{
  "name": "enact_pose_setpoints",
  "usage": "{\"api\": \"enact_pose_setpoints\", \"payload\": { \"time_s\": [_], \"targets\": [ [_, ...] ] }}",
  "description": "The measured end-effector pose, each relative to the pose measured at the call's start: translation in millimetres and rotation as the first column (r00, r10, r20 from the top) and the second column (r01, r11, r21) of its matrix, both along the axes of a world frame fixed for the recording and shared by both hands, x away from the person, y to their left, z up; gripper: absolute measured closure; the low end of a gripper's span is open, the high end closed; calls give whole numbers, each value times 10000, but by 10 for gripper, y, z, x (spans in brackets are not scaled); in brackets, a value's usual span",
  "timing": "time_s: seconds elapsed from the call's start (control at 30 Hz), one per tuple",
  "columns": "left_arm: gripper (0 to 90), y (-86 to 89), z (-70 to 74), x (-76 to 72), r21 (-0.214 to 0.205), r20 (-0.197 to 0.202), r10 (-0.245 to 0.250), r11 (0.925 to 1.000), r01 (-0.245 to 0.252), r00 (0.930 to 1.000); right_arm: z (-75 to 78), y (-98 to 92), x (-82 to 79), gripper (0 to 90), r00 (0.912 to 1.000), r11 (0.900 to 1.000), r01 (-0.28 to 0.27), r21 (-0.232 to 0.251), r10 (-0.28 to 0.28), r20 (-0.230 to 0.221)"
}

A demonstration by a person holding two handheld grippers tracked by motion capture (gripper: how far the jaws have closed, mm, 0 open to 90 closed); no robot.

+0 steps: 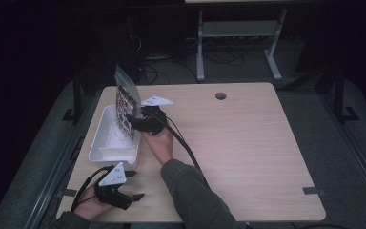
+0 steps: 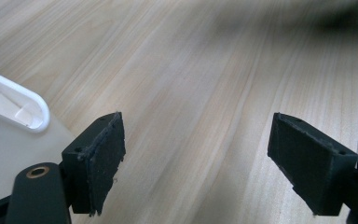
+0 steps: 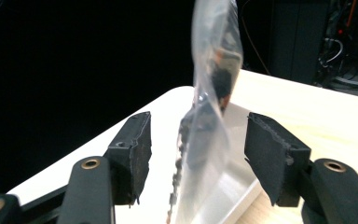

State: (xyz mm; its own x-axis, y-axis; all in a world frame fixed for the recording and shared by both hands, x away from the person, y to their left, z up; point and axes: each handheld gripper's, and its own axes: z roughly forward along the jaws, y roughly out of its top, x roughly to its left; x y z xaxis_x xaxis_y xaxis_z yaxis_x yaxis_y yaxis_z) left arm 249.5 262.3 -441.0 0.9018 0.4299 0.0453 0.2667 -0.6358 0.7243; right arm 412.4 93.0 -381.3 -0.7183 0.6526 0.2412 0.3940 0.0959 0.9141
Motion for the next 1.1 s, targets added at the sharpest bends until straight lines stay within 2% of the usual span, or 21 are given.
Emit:
{"api": "enact_pose_setpoints", "payload": {
  "time_s": [0.7, 1.1],
  "targets": [
    [181, -17, -9, 8, 64, 0, 72, 10000, -72, 10000, 152, -486, -120, 347, 9945, 9947, -991, 272, 999, -300],
    [181, -16, -15, 15, 62, -34, 110, 9999, -110, 9999, 138, -899, -190, 321, 9912, 9932, -1119, 327, 1139, -675]
  ]
}}
